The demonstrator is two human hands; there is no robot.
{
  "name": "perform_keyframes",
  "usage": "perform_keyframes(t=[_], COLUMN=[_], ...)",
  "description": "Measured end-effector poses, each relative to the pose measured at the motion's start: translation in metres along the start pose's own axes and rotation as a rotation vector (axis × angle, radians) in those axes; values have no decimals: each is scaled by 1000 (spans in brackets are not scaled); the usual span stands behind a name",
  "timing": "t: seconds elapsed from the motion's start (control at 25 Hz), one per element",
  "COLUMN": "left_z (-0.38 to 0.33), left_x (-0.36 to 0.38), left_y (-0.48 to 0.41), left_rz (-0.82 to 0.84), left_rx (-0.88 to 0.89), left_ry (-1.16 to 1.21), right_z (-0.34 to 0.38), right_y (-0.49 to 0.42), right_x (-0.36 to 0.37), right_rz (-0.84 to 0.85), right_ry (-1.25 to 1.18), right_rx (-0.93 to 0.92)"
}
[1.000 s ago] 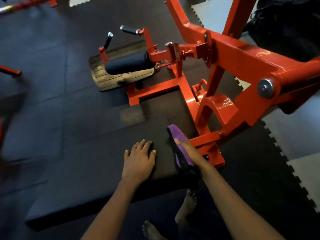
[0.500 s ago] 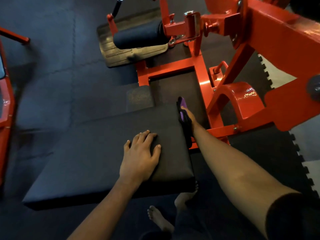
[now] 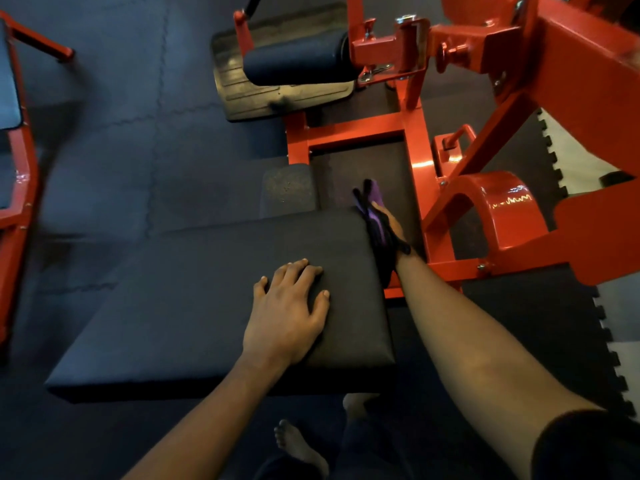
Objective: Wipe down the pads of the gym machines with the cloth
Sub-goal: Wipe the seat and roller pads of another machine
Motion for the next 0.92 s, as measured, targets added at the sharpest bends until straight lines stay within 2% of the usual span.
perform_keyframes(t=[0.08,0.2,0.4,0.44,0.56,0.72,0.84,0.92], left_z=[0,-1,0,0,-1,0,1,0], left_x=[0,-1,-2,-2,-1,0,0,0], left_y=[0,1,1,1,1,1,2,2], left_rz=[-2,2,-4,-4,-5,-17,-14,-18], left_rx=[3,3,7,8,14,14,11,17], left_ry=[2,6,5,5,4,0,4,5], right_z=[-13,-14,-8,-2,3,-16,-30,-30], right_y=[-1,0,-23,-22,-2,22,30,28], right_x=[-4,-6,-2,0,5,-1,-9,-11], right_rz=[-74,-99,-12,11,45,6,-69,-91], right_ry=[-38,-15,278,270,29,-133,-113,-84], right_rx=[109,165,-31,-38,52,196,255,198])
Point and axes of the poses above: each hand's wrist, its own y-axis away from the middle knuckle, its own x-axis out of the palm, z = x × y, the point moved 6 cm from there along -y, towards the middle knuckle, and after that the axes turned 5 degrees about -x, right-handed, at the moved point
